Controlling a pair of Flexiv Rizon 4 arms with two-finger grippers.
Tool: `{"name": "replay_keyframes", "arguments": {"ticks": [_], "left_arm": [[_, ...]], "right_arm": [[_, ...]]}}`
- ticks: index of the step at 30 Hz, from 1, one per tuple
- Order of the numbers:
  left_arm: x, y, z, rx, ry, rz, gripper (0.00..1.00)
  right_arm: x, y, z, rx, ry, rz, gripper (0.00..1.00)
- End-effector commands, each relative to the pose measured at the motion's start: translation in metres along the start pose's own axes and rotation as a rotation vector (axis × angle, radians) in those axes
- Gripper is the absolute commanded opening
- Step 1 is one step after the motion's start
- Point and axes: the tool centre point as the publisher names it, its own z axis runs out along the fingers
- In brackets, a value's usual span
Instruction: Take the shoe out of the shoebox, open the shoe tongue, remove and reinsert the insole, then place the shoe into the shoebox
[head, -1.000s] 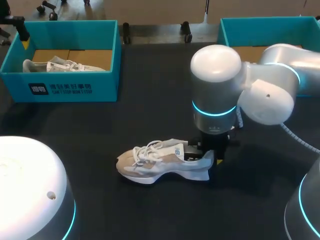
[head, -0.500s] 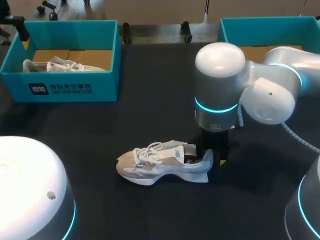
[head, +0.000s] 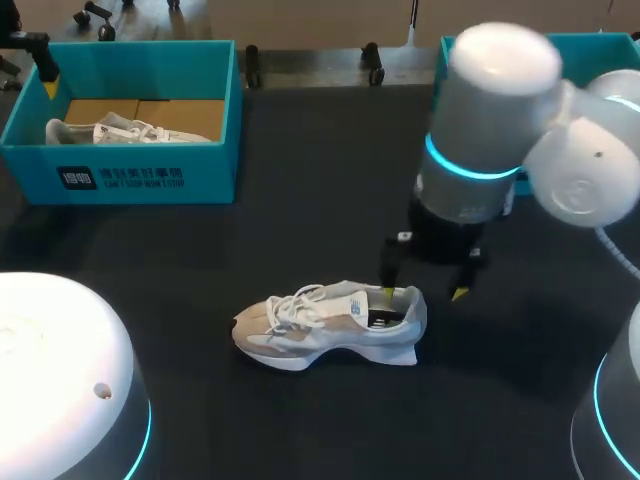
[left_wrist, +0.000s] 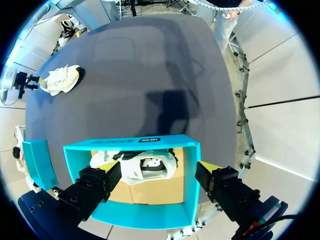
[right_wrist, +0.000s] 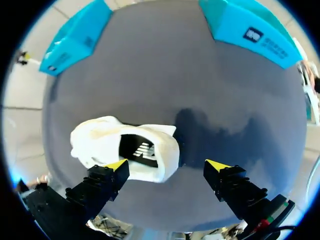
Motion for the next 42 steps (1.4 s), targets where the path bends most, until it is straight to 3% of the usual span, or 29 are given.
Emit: {"name": "replay_keyframes", "arguments": {"ticks": [1, 3, 4, 14, 16, 21, 22, 36, 40, 42], "left_arm": [[0.0, -0.001, 0.0, -0.002, 0.002, 0.001, 1.0], [0.0, -0.001, 0.0, -0.002, 0.002, 0.001, 1.0], [0.0, -0.001, 0.0, -0.002, 0.002, 0.001, 1.0], [0.0, -0.001, 0.0, -0.002, 0.002, 0.001, 1.0], [0.0, -0.001, 0.0, -0.002, 0.002, 0.001, 1.0], [0.0, -0.001, 0.0, -0.002, 0.002, 0.001, 1.0], [0.0, -0.001, 0.0, -0.002, 0.002, 0.001, 1.0], [0.0, -0.001, 0.0, -0.002, 0.002, 0.001, 1.0], [0.0, -0.001, 0.0, -0.002, 0.002, 0.001, 1.0], [0.0, -0.001, 0.0, -0.002, 0.002, 0.001, 1.0]], "right_arm": [[-0.039, -0.009, -0.031, -0.135, 0.441, -0.27, 1.0], [-0.04, -0.007, -0.03, -0.151, 0.646, -0.424, 1.0], [-0.04, -0.004, -0.026, -0.094, 0.66, -0.43, 1.0], [-0.04, -0.004, -0.026, -0.094, 0.66, -0.43, 1.0], [-0.041, -0.007, -0.018, -0.228, 0.775, -0.554, 1.0], [-0.058, -0.017, -0.011, -0.559, 0.939, -0.893, 1.0], [-0.06, -0.021, -0.011, -0.687, 0.95, -0.998, 1.0], [-0.06, -0.021, -0.011, -0.687, 0.95, -0.998, 1.0], [-0.061, -0.02, -0.01, -0.871, 0.836, -1.173, 1.0], [-0.064, -0.016, -0.003, -0.904, 0.8, -1.208, 1.0]]}}
